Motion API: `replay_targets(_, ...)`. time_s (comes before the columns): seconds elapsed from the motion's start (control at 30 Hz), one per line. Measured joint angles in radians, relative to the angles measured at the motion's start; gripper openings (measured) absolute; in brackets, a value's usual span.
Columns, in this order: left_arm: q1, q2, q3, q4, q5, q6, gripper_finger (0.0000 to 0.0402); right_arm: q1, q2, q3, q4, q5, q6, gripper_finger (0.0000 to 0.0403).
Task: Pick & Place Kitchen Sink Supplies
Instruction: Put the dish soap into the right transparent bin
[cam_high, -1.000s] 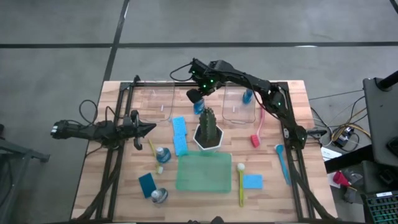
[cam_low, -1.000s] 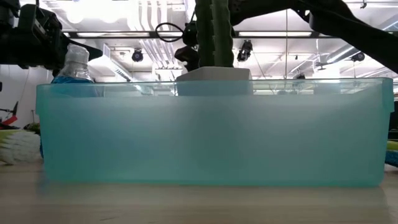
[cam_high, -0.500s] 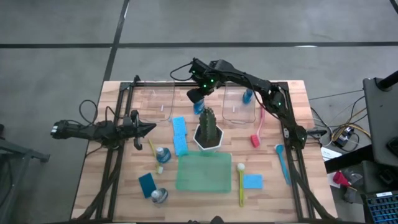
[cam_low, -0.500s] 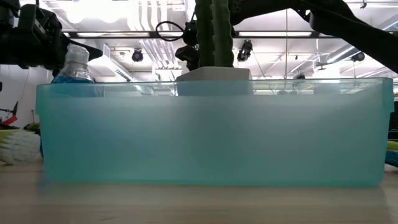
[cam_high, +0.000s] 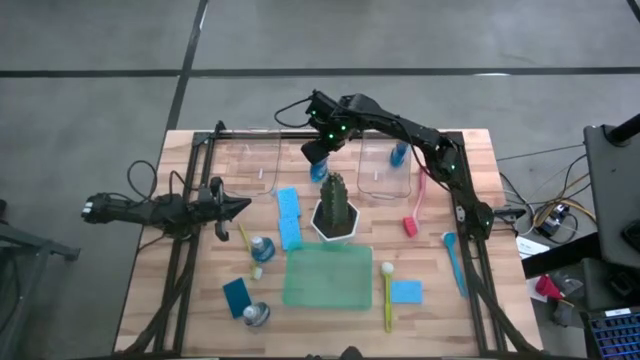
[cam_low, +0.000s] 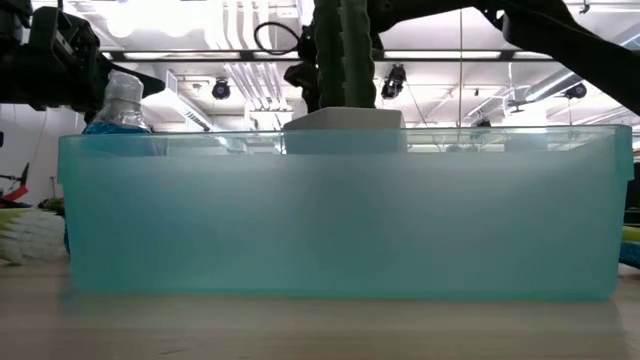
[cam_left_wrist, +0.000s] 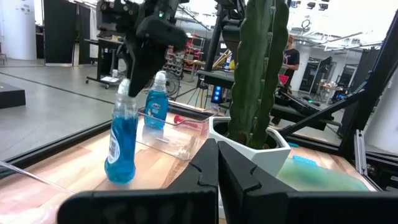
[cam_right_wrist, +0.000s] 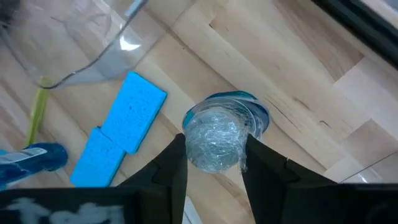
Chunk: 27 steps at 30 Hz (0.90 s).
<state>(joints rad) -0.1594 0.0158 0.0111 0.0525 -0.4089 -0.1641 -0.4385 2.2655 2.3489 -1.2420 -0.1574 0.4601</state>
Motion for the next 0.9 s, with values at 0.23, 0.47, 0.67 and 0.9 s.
replay_targets(0.23, 0.000, 0.000, 0.000, 0.000, 0.000, 0.000, 0.0000, 0.000, -0.042, 0.000, -0.003, 0.001, 0.000, 0.0119)
replay_targets(0.47, 0.000, 0.000, 0.000, 0.000, 0.000, 0.000, 0.0000, -0.014, -0.121, 0.000, -0.004, 0.016, 0.004, 0.0121)
replay_targets(0.67, 0.000, 0.000, 0.000, 0.000, 0.000, 0.000, 0.0000, -0.027, -0.199, 0.000, -0.024, 0.053, 0.006, 0.0119)
replay_targets(0.9, 0.000, 0.000, 0.000, 0.000, 0.000, 0.000, 0.0000, -0.031, -0.290, 0.000, -0.153, 0.132, 0.006, 0.0118)
